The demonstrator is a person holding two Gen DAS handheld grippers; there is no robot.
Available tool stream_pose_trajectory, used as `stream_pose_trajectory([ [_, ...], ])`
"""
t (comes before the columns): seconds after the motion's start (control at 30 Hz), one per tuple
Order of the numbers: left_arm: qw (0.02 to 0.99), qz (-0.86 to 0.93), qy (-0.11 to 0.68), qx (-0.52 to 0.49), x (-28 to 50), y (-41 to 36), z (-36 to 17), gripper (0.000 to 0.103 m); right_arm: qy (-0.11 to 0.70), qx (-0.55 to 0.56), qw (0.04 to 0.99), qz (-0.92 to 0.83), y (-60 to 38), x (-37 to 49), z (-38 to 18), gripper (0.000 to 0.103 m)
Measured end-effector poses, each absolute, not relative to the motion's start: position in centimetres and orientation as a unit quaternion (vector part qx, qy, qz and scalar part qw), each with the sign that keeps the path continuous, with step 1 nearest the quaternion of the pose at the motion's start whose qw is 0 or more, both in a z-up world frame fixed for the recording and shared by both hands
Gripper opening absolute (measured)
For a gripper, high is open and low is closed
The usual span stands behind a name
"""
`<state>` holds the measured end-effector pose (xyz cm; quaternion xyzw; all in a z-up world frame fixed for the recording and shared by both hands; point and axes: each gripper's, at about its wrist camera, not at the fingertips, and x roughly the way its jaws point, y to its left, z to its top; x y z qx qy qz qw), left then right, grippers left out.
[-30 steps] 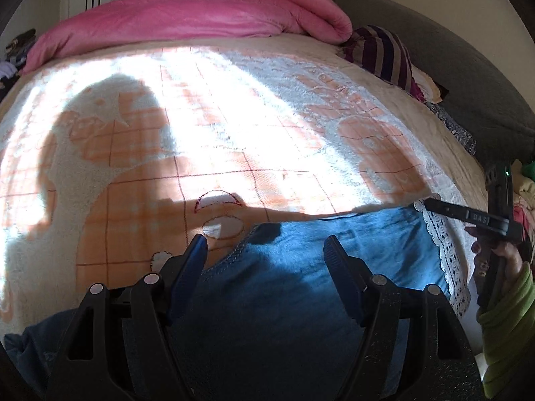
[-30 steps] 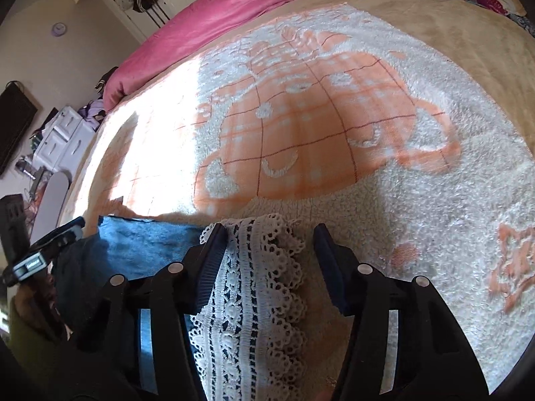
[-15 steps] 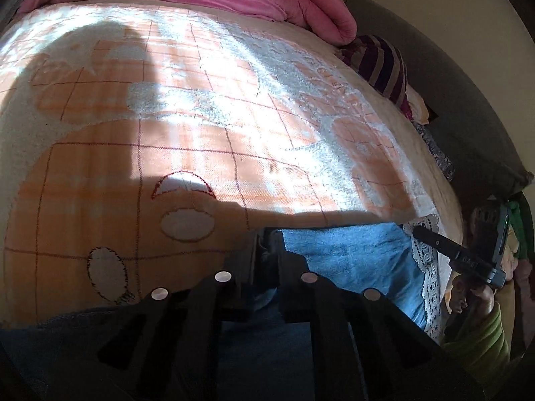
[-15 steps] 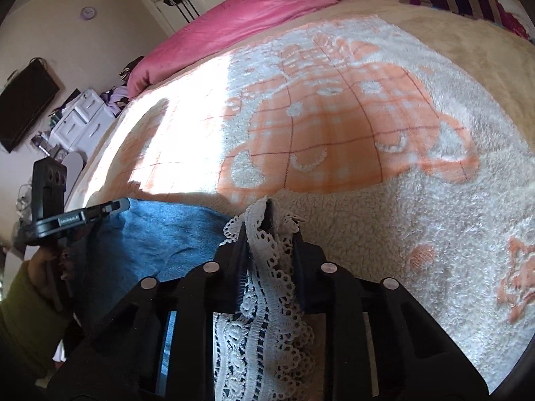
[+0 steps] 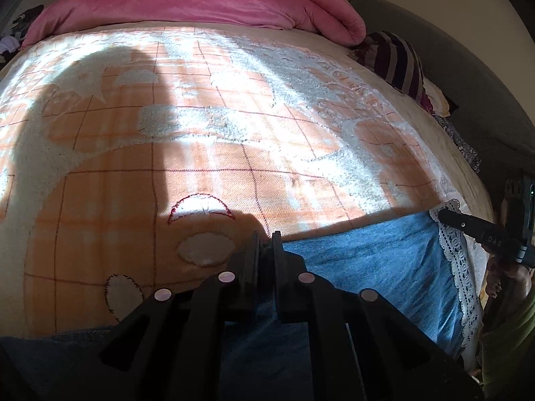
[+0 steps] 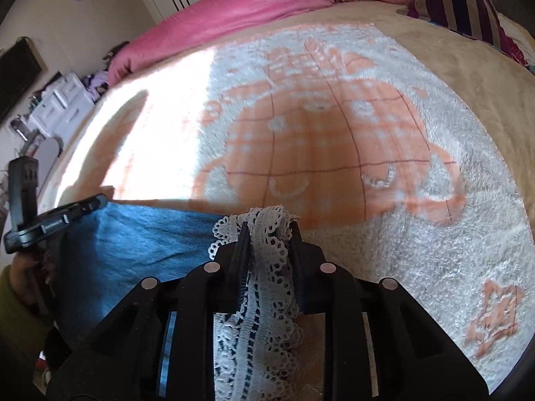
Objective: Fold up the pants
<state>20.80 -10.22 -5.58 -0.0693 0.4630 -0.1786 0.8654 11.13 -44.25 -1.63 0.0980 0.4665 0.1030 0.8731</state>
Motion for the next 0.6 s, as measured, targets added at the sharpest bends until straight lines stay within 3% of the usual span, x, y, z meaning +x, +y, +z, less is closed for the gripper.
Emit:
stream_pose_trajectory([
  [0.17, 0.866, -0.171, 0.464, -0.075, 20.8, -9.9, -6.0, 0.012, 0.47, 0.105, 0.871, 0.094, -44.6, 11.3, -2.4, 0.028],
  [0.2, 0.866, -0.17, 0.463, -0.08, 20.7, -9.7, -5.7, 0.021, 0.465, 0.105, 0.874, 0.09, -44.7, 11.0, -2.0, 0.038],
  [0.23, 0.869, -0.167, 0.459, -0.082, 20.3, -9.4, -5.1, 0.033, 0.456, 0.106, 0.88, 0.083, -45.0, 10.5, -1.3, 0.042],
  [0.27, 0.871, -0.167, 0.454, -0.084, 20.0, -9.1, -4.5, 0.037, 0.445, 0.113, 0.885, 0.079, -45.4, 9.8, -0.7, 0.044],
  [0.37, 0.876, -0.166, 0.442, -0.1, 18.3, -7.9, -3.0, 0.043, 0.409, 0.152, 0.896, 0.082, -47.0, 6.9, 1.4, 0.051],
  [0.5, 0.878, -0.167, 0.432, -0.123, 15.2, -6.2, -1.8, 0.061, 0.39, 0.174, 0.899, 0.094, -47.6, 3.0, 2.6, 0.053],
  [0.6, 0.879, -0.167, 0.427, -0.127, 12.4, -5.6, -1.3, 0.067, 0.389, 0.191, 0.895, 0.104, -47.7, -0.1, 2.4, 0.054],
])
